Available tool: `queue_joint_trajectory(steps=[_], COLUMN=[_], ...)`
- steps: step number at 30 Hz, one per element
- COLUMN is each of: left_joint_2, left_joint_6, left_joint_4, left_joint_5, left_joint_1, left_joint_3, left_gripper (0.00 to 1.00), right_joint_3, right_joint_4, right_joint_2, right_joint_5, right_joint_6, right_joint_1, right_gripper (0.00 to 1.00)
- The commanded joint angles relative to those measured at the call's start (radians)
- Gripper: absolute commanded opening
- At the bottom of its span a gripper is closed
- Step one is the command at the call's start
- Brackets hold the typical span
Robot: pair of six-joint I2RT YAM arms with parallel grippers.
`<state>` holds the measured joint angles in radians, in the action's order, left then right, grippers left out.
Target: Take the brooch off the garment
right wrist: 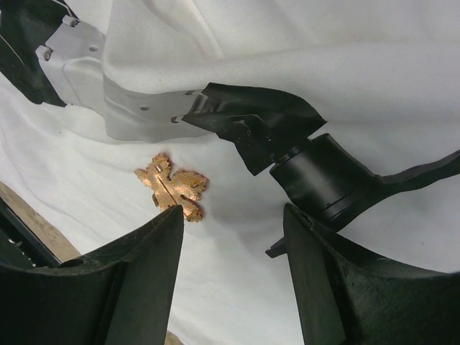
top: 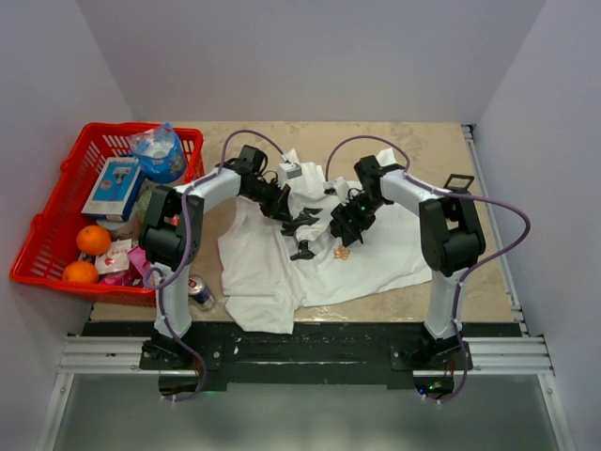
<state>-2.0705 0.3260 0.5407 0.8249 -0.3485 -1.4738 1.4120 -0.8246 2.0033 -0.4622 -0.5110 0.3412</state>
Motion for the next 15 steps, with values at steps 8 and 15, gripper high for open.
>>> queue_joint_trajectory(steps=[8,15], left_joint_2=[0.039,0.038], left_joint_6=[0.015,0.016], left_joint_4=[-0.007,-0.005], left_joint_5=[0.014,0.013], left_joint_1=[0.002,0.008], left_joint_3=[-0.002,-0.003], left_gripper=[0.0,0.0], right_joint_3=[-0.021,-0.015], right_joint_4=[0.053,0.055], right_joint_2=[0.051,0.064], right_joint_5=[0.076,0.099], right_joint_6=[-0.052,-0.035], right_joint_1=[0.081,0.091], right_gripper=[0.63,0.61])
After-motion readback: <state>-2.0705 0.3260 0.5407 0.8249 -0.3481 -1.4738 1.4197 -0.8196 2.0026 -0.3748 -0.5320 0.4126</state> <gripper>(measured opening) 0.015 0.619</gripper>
